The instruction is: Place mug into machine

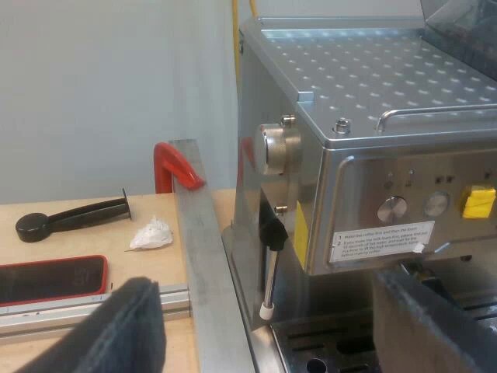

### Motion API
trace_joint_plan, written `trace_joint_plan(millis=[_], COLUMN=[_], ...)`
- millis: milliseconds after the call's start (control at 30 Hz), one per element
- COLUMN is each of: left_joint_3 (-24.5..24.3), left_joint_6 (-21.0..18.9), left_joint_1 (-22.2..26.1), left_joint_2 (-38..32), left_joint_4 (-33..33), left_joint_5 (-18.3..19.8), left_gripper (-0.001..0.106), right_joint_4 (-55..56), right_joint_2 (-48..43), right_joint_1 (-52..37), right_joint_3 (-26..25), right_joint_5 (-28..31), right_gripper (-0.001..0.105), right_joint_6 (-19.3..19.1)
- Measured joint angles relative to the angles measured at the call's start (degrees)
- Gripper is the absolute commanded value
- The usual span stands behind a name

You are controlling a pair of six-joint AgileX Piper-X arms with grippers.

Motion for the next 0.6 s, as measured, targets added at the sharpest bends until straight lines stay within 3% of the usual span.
trace_joint_plan(millis=[267,333,400,467,600], left_joint_3=[0.0,0.0,0.0,0.0,0.0], left_joint_6=[0.0,0.0,0.0,0.0,0.2], left_joint_1=[0.0,0.0,0.0,0.0,-2.2], left_joint_2=[0.0,0.0,0.0,0.0,0.0], left_joint_4=[0.0,0.0,0.0,0.0,0.0], left_joint_5=[0.0,0.0,0.0,0.0,0.4], left_gripper=[0.061,0.069,0.086,0.092,0.091], right_joint_4=[0.0,0.0,1.0,3.9,14.6], right_joint_2=[0.0,0.0,0.0,0.0,1.1], right_joint_1=[0.0,0.0,0.0,0.0,0.0], right_joint_3=[0.0,0.0,-0.1,-0.7,-4.2], right_joint_5=[0.2,1.5,5.1,6.1,6.9], right_gripper=[0.046,0.052,0.072,0.079,0.079], right_joint_6=[1.6,3.0,3.4,3.4,1.7])
